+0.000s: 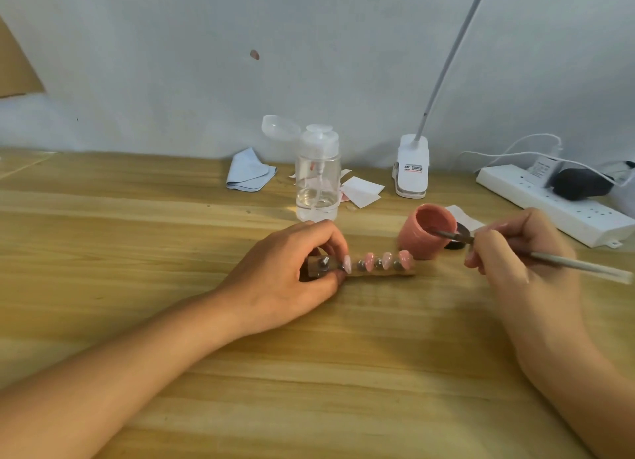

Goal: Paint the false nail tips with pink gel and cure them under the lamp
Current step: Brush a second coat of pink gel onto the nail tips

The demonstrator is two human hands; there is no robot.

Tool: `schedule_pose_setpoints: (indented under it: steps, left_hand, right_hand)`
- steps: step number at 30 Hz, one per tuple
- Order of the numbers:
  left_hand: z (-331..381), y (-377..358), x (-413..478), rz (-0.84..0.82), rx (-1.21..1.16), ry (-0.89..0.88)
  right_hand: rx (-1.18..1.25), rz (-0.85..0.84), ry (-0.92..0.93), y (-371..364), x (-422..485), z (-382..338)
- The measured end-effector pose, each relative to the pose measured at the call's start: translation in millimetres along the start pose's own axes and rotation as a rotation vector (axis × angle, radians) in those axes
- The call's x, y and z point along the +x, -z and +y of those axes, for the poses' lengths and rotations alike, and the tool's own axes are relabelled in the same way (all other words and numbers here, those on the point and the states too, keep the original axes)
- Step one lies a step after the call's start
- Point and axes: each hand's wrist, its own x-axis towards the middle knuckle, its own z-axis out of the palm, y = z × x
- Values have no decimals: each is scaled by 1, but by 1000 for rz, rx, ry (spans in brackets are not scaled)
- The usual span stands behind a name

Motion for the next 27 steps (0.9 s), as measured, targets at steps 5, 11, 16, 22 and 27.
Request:
schedule_pose_setpoints:
  steps: [5,11,16,22,27]
  left_hand:
    - [1,0,0,-4,5,-3]
    - [0,0,0,-9,3,-6]
    - [-1,0,1,-10,0,-3]
    - [-6,0,0,-21,3,-5]
    - [-6,-2,1,-12,23,2]
  right_hand:
    - [7,19,-11,0,1,1]
    - [2,-22,-40,-3,2,3]
    - [-12,-33,15,-3,-1,-2]
    - [-95,-157,308,-3,-22,-20]
    - [-282,-405,370,-19,-31,-24]
